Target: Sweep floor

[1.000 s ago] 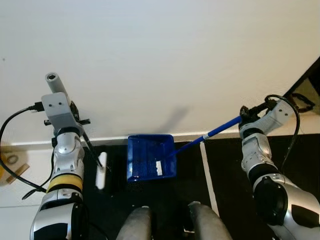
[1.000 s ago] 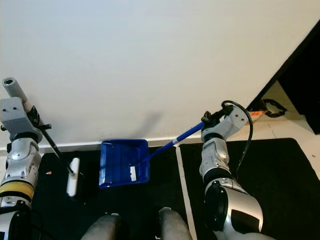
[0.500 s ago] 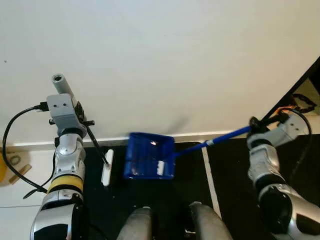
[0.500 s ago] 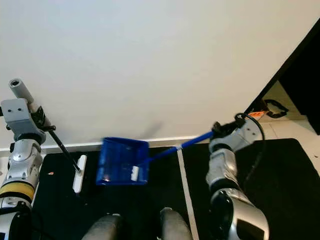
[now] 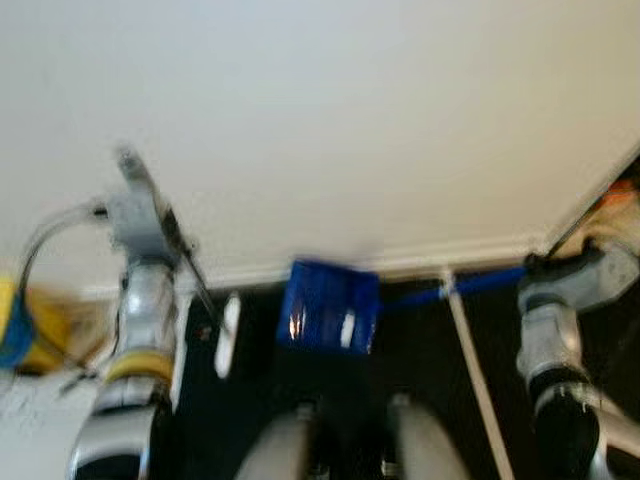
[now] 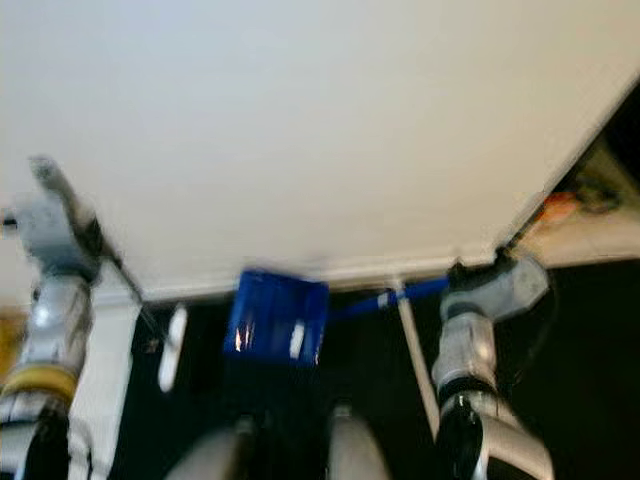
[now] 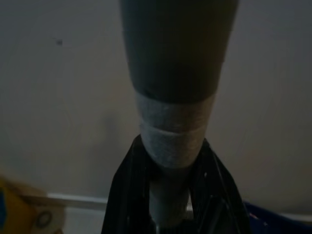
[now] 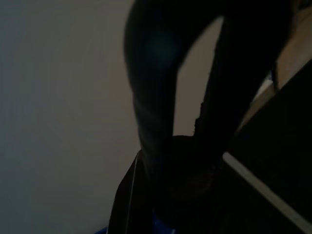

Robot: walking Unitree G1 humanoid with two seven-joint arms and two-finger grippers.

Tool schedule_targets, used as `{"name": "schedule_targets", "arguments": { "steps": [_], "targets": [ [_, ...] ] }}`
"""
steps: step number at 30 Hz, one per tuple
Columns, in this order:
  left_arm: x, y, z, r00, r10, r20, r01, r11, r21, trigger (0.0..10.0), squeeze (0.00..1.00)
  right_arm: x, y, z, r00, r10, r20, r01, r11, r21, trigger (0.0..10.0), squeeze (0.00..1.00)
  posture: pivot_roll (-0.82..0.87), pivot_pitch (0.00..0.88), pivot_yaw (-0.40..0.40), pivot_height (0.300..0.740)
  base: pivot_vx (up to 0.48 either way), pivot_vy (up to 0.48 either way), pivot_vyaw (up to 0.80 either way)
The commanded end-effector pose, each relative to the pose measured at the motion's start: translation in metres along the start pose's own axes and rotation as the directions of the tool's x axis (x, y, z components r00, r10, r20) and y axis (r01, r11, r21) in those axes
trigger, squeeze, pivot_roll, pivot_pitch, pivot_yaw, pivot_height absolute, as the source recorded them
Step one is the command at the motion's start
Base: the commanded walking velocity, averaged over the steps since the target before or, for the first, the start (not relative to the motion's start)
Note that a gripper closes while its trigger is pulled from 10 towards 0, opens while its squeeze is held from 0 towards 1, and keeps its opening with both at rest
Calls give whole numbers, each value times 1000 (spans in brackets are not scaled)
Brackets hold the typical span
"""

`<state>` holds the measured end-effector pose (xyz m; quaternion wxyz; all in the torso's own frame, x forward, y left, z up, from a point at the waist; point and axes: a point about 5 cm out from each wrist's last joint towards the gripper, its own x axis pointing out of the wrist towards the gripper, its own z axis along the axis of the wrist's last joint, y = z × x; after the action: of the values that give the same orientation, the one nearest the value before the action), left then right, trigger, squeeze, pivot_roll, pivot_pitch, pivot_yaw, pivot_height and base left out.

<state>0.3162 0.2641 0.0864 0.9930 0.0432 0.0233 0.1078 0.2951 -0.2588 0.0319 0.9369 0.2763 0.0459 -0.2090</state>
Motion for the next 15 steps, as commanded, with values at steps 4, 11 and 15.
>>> {"name": "schedule_targets", "arguments": {
  "steps": [4, 11, 15],
  "targets": [
    [5, 9, 15, 998, -3, 63, 2, 1000, 23, 10000, 0, 3, 4, 6, 1000, -7, 30, 6, 999, 39, 10000, 0, 80, 73, 4, 740, 0, 120, 0],
    [6, 13, 17, 998, 4, 56, -6, 999, 42, 10000, 0, 2, 2, 7, 999, -18, 39, 16, 999, 47, 10000, 0, 80, 72, 9, 740, 0, -270, 0],
    [9, 13, 19, 999, 9, 52, -12, 998, 62, 10000, 0, 2, -1, 8, 999, -27, 44, 25, 998, 50, 10000, 0, 79, 71, 12, 740, 0, -480, 0]
  ]
}}
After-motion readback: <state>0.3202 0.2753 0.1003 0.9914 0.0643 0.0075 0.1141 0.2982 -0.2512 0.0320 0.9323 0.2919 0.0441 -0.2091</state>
